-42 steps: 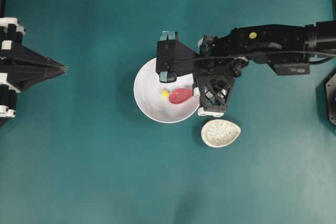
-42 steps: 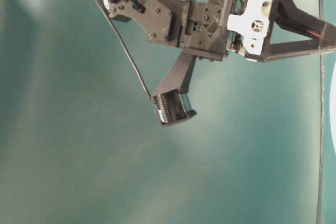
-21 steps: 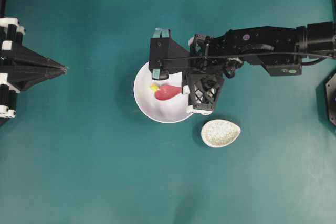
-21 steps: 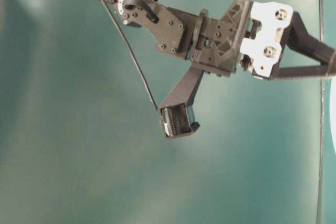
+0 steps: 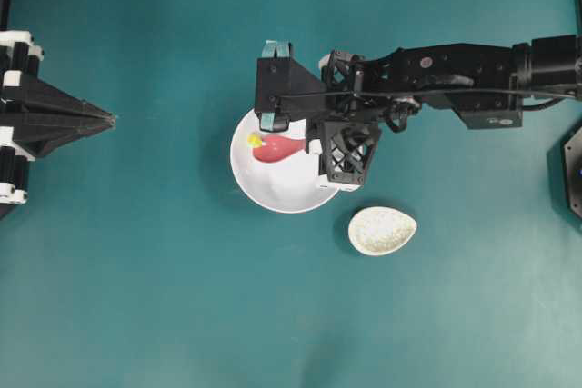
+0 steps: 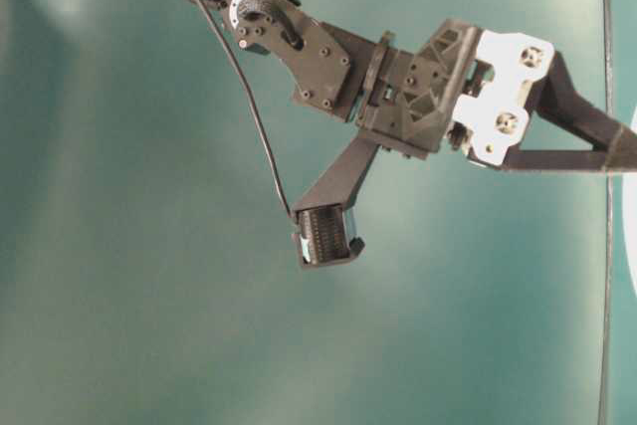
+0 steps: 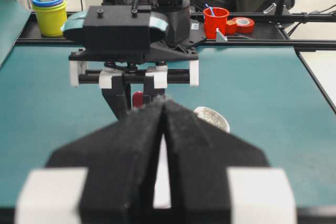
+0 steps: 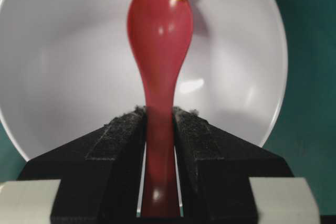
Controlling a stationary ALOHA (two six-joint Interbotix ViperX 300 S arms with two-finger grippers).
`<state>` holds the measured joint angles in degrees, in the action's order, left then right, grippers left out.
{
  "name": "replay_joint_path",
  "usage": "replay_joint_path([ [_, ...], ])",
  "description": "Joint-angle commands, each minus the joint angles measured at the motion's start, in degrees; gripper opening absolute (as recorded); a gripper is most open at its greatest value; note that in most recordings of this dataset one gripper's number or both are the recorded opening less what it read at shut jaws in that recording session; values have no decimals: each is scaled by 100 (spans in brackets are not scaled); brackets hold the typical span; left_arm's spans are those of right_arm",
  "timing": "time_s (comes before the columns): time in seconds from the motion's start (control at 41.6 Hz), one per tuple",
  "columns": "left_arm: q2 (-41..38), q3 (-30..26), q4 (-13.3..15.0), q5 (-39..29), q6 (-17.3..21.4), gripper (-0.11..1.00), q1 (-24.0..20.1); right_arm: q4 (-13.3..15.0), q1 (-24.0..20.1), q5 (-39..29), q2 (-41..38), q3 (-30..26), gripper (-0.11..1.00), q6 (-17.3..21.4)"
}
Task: Scoop the yellow hexagonal prism block from the bowl with a spoon using the right arm.
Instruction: 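Slide the spoon under the yellow hexagonal block inside the bowl, then lift the spoon with the block up and out of the bowl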
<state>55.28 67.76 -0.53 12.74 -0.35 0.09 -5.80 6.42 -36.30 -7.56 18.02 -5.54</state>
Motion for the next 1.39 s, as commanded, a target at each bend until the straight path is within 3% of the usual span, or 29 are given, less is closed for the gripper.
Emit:
replay_joint_path([
  [0.0, -44, -70, -18, 26, -9, -1, 9, 9, 26, 97, 185, -70, 24, 9],
  [0.769, -53, -79, -18, -18, 0, -1, 9, 9, 18, 1055, 773, 563, 24, 62],
  [1.01, -62, -79, -18, -44, -9, -1, 9, -18, -53, 2127, 1485, 1257, 24, 70],
  [1.178, -53, -70, -18, -53, -9, -1, 9, -114, -123, 3067, 2268, 2057, 24, 88],
  [1.37, -53, -70, -18, -62, -9, -1, 9, -255, -123, 3542, 2927, 2593, 24, 114],
])
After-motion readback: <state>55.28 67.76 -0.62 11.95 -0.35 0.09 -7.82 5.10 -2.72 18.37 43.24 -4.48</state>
